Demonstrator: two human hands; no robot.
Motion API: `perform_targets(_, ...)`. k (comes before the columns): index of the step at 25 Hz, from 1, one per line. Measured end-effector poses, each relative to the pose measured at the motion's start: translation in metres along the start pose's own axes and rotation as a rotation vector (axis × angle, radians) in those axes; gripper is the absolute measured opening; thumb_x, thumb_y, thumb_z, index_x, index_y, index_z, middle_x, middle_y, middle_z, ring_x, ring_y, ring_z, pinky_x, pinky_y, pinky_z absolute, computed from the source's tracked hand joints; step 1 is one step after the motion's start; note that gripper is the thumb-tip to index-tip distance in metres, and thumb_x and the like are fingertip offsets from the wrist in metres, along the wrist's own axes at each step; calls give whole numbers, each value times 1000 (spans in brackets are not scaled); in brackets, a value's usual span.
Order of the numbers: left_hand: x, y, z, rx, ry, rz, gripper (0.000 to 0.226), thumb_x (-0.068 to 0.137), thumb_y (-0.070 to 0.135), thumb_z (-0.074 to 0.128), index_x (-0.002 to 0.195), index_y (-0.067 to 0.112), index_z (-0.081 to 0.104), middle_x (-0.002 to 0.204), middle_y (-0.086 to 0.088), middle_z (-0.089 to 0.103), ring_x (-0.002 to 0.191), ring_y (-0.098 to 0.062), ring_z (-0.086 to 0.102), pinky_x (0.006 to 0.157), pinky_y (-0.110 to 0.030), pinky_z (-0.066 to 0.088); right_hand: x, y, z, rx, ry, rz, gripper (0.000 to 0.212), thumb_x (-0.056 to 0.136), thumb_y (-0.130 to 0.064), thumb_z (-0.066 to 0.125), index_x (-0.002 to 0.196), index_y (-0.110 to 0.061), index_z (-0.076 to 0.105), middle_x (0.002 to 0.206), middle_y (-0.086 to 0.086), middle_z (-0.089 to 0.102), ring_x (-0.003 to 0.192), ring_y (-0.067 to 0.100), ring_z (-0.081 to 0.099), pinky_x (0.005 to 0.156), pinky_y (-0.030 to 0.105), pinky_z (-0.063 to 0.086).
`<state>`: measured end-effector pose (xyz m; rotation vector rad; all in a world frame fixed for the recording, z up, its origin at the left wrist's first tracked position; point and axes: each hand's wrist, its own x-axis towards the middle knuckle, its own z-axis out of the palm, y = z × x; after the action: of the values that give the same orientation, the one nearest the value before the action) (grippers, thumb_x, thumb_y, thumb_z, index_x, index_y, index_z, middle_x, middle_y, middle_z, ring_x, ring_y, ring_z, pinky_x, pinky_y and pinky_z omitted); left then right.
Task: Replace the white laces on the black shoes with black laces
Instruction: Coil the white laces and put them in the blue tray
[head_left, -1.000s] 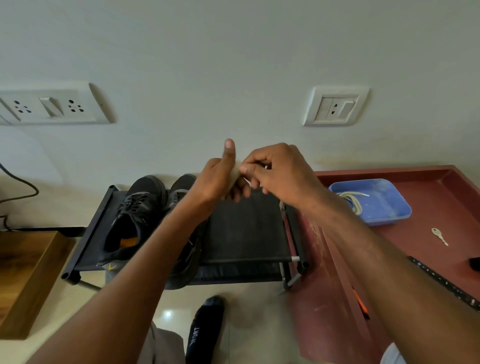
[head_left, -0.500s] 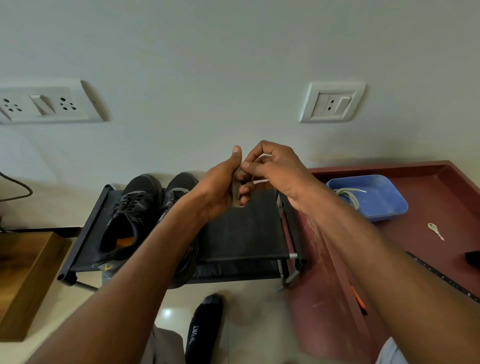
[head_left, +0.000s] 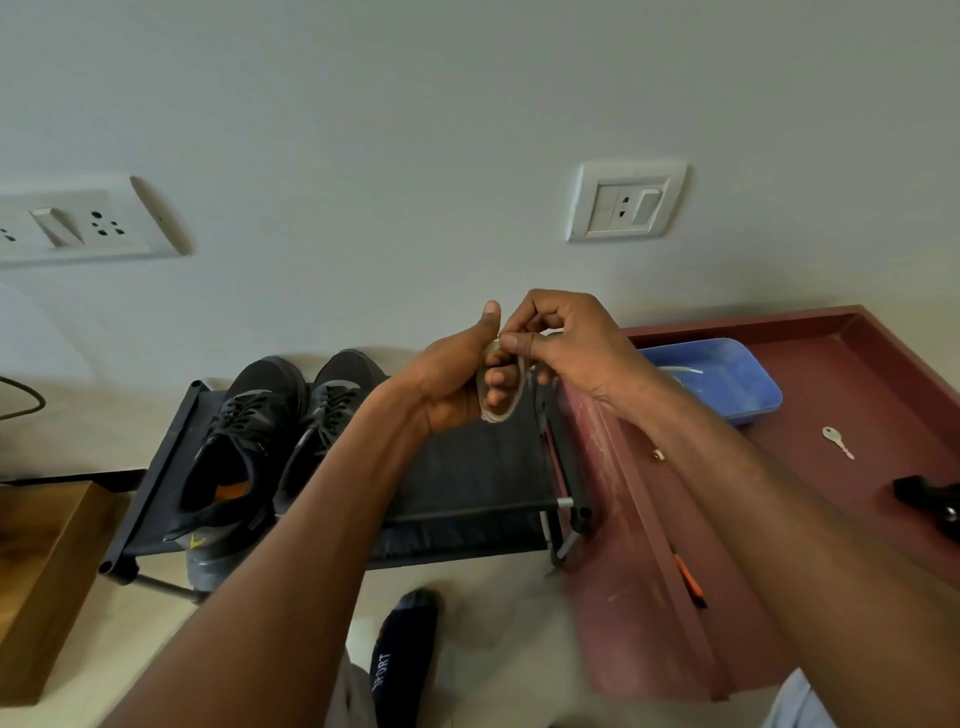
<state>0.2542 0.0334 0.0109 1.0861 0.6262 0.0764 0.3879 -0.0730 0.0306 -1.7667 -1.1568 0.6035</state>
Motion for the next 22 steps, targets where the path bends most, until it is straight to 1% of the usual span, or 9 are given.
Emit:
perform_targets(4, 11, -1, 25, -92, -88, 59, 66, 106, 65, 30, 59, 19, 39, 50, 1, 41, 45, -14, 40, 52, -25, 35, -9, 8, -20, 53, 95, -16, 6, 91, -22, 81, 90, -26, 77, 80, 2, 75, 81, 25, 74, 73, 44, 65)
perform_targets(7, 26, -8, 57, -148, -49, 71, 65, 107, 64, 30, 60, 19, 41, 51, 0, 41, 46, -14, 40, 50, -24, 36, -13, 20, -40, -50, 233, 1, 6, 87, -24, 85, 84, -27, 80, 59, -10, 65, 59, 16, 63, 63, 33, 58)
perform_targets(11, 55, -16, 93, -91, 10, 4, 63, 108, 60, 31, 69, 14, 48, 60, -6, 47, 50, -16, 45, 51, -26, 41, -22, 48, -69, 24, 219, 101, 12, 89, -17, 82, 80, -23, 77, 71, 7, 75, 66, 31, 73, 63, 41, 61)
perform_targets(13, 65, -19, 106, -17, 70, 15, 63, 111, 52, 34, 74, 7, 58, 67, -11, 54, 53, -19, 52, 52, -28, 48, -28, 61, -82, 4, 211, 139, 15, 92, -10, 78, 80, -18, 74, 66, 1, 73, 59, 15, 69, 58, 31, 57)
perform_targets(14, 69, -20, 111, 2, 106, 33, 62, 112, 47, 35, 80, 2, 63, 71, -15, 59, 57, -22, 57, 55, -29, 52, -29, 66, -89, -19, 227, 153, 15, 93, -8, 76, 81, -16, 74, 61, -4, 70, 55, 10, 65, 57, 29, 56)
perform_targets(16, 78, -25, 116, 49, 189, 98, 59, 112, 41, 39, 97, -8, 70, 82, -21, 71, 71, -30, 68, 69, -35, 60, -27, 76, -104, 5, 283, 192, 17, 94, -7, 74, 81, -16, 74, 60, -5, 67, 55, 14, 63, 57, 32, 57)
perform_targets(19, 88, -34, 119, 234, 288, 210, 51, 108, 38, 48, 103, -5, 75, 97, -25, 76, 88, -31, 72, 94, -50, 59, -21, 92, -120, 99, 440, 282, 18, 94, -5, 74, 80, -16, 73, 67, 5, 67, 57, 17, 64, 55, 31, 57)
perform_targets(20, 90, -37, 121, 281, 282, 253, 48, 107, 35, 50, 102, -6, 74, 99, -25, 75, 87, -28, 71, 96, -50, 59, -20, 99, -122, 89, 484, 312, 17, 93, -6, 74, 79, -16, 73, 70, 6, 68, 58, 16, 64, 55, 29, 57)
perform_targets(22, 91, -45, 126, 322, 235, 283, 43, 109, 29, 49, 103, -6, 74, 101, -24, 75, 85, -22, 71, 89, -39, 61, -20, 113, -122, 10, 529, 377, 19, 93, -9, 76, 77, -18, 73, 74, 4, 71, 60, 16, 66, 54, 28, 57)
